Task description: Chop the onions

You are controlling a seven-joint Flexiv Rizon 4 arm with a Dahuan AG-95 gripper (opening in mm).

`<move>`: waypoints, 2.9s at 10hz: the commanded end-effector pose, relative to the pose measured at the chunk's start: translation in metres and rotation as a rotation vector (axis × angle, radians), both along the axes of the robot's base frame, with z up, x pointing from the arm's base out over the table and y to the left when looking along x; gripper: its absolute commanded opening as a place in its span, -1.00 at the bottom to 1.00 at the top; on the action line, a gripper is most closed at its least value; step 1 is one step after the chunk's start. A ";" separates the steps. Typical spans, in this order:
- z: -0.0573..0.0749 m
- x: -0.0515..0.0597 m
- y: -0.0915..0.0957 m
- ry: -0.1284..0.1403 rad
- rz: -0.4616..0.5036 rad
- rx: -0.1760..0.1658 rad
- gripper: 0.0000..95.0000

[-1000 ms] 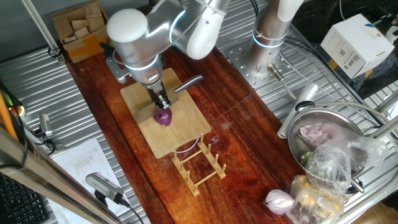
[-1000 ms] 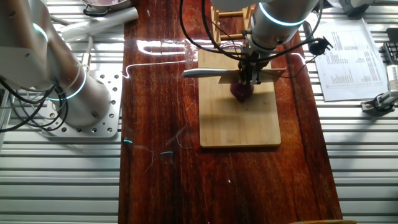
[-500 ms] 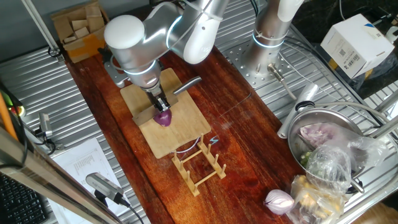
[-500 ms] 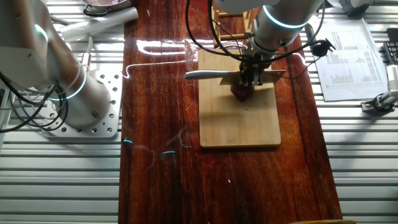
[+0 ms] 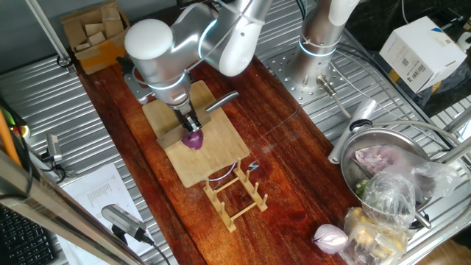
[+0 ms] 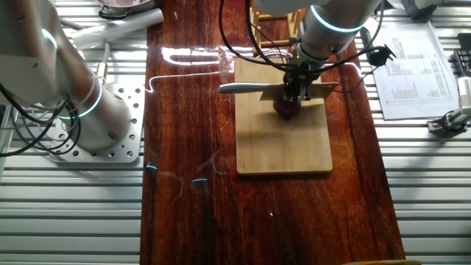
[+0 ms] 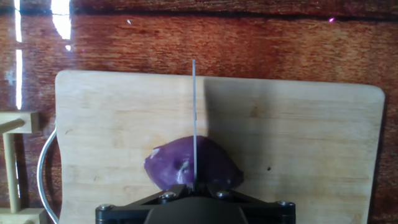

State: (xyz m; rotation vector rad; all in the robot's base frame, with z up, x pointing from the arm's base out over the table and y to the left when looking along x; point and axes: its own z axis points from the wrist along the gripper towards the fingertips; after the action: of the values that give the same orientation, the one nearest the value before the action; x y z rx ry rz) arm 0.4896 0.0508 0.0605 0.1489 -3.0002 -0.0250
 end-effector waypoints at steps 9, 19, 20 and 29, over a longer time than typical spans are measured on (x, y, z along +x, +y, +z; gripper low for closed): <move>0.023 -0.008 -0.009 -0.005 0.017 0.005 -1.00; 0.020 0.006 -0.001 0.002 -0.004 0.013 -1.00; 0.016 0.011 -0.001 0.015 -0.011 0.014 -1.00; 0.003 0.017 0.002 0.023 -0.010 0.035 -1.00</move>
State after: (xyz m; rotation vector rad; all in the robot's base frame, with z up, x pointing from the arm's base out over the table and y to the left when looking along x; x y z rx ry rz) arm 0.5064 0.0532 0.0618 0.1299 -2.9821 -0.0749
